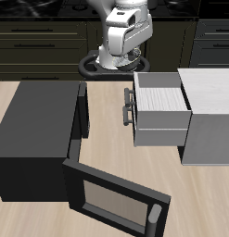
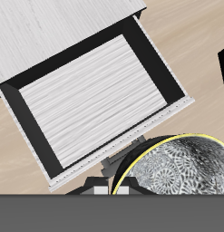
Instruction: Place the bowl in the top drawer
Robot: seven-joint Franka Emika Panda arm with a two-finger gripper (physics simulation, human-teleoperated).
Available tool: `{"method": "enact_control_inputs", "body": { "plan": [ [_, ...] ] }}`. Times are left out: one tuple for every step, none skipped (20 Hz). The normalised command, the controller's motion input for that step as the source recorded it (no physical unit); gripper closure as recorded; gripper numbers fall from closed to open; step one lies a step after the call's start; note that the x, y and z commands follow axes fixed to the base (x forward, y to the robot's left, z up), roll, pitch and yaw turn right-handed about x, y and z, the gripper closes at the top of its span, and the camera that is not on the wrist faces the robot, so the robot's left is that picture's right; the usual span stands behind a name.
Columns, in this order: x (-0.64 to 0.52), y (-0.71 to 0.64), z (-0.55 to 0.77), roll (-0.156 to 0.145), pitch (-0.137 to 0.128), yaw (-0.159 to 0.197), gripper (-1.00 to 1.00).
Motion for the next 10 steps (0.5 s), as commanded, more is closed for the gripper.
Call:
{"method": "enact_control_inputs", "body": {
  "plan": [
    [-0.03, 0.16, -0.08, 0.012, 0.009, 0.044, 1.00],
    [-0.07, 0.23, -0.05, 0.005, -0.045, 0.129, 1.00],
    [-0.02, 0.21, -0.04, 0.013, 0.005, 0.045, 1.00],
    [-0.09, 0.30, -0.04, 0.011, -0.021, 0.052, 1.00],
    [-0.06, 0.28, -0.09, 0.017, -0.028, 0.117, 1.00],
    [0.00, 0.25, -0.06, 0.012, -0.001, 0.081, 1.00],
    [0.05, -0.04, 0.00, 0.000, 0.000, 0.000, 1.00],
    [-0.10, 0.61, -0.09, 0.056, -0.005, 0.133, 1.00],
    [0.00, 0.23, 0.01, 0.012, -0.030, 0.092, 1.00],
    [-0.01, 0.16, 0.03, 0.011, -0.003, 0.003, 1.00]
  ]
}}
